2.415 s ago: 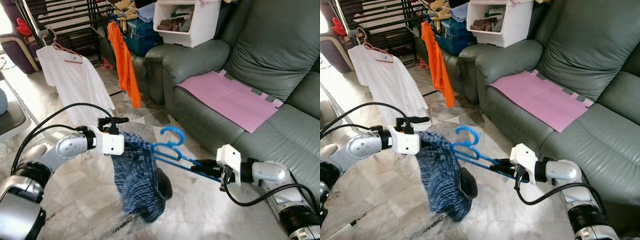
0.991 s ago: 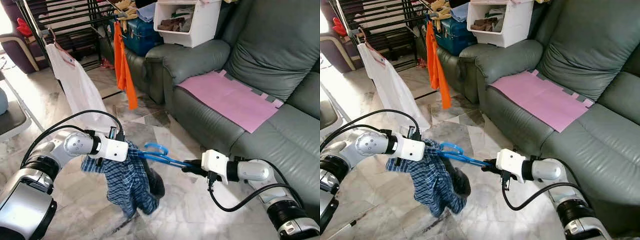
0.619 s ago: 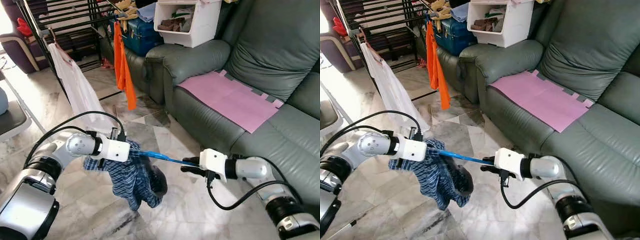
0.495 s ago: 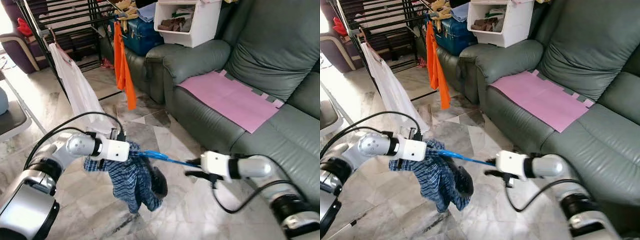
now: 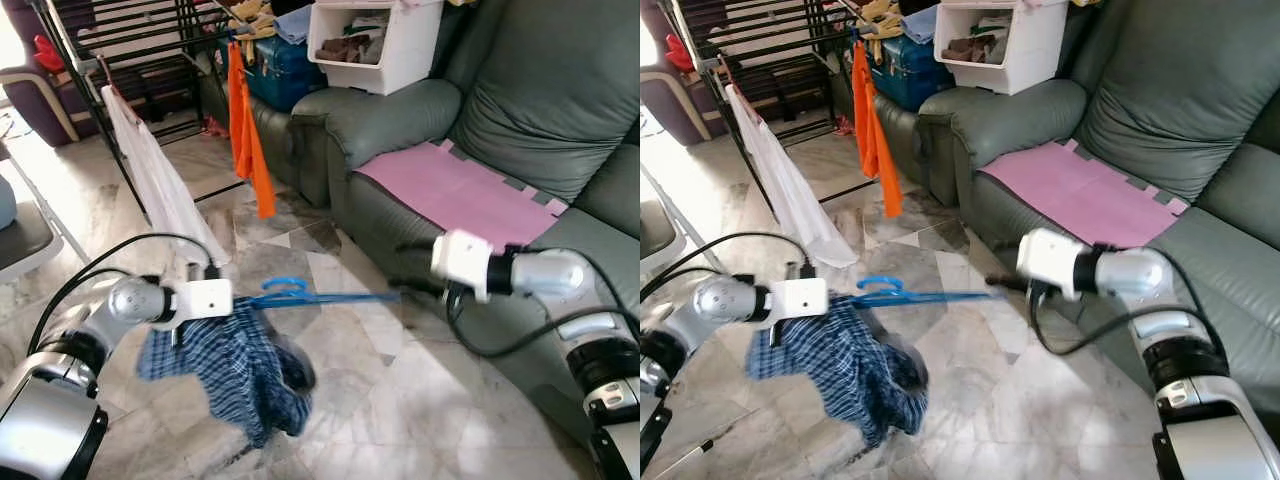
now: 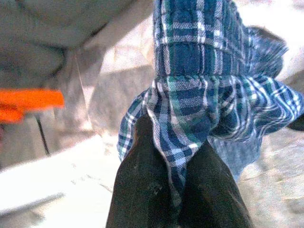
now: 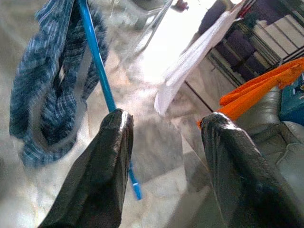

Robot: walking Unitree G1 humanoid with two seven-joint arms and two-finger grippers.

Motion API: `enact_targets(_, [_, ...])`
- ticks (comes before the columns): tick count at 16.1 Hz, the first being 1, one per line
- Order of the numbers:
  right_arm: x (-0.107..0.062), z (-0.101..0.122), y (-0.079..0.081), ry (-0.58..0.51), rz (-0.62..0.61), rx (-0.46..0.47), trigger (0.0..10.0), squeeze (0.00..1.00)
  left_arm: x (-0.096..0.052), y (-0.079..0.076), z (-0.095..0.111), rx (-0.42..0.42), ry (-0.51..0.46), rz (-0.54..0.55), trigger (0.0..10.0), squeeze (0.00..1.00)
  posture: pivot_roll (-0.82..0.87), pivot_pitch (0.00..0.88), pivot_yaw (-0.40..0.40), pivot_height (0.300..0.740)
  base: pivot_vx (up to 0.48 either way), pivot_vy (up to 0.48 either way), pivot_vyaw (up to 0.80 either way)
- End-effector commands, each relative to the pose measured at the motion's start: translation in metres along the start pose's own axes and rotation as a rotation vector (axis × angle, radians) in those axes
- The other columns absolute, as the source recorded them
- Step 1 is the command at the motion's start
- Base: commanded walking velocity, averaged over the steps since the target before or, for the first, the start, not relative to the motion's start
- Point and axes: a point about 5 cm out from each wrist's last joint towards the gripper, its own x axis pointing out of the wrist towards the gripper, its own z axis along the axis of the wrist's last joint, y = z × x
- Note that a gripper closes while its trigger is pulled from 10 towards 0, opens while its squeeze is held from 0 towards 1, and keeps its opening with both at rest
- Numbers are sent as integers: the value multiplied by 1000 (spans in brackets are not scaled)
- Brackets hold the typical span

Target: Hang hanger

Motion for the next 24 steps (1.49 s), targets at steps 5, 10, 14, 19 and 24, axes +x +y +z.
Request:
enact_targets(5, [9, 38, -19, -346, -114, 246, 10000, 1000, -4, 10, -7, -260, -27, 103, 0, 0, -109, 0, 46, 740, 0, 0, 0])
enact_targets(10, [23, 4, 45, -214, 135, 411, 10000, 1000, -10, 40, 31, -486, -374, 127, 0, 0, -99, 0, 44, 740, 0, 0, 0])
enact_targets(14, [33, -10, 51, -155, 63, 474, 10000, 1000, -21, 45, 54, -370, -542, 52, 0, 0, -97, 0, 43, 740, 0, 0, 0])
enact_targets(19, [36, -10, 36, -165, -77, 521, 10000, 125, -31, 36, 66, -248, -574, -101, 0, 0, -98, 0, 44, 740, 0, 0, 0])
enact_targets(24, [49, -22, 45, -87, -119, 535, 10000, 0, -49, 44, 112, -144, -725, -125, 0, 0, -92, 0, 42, 740, 0, 0, 0])
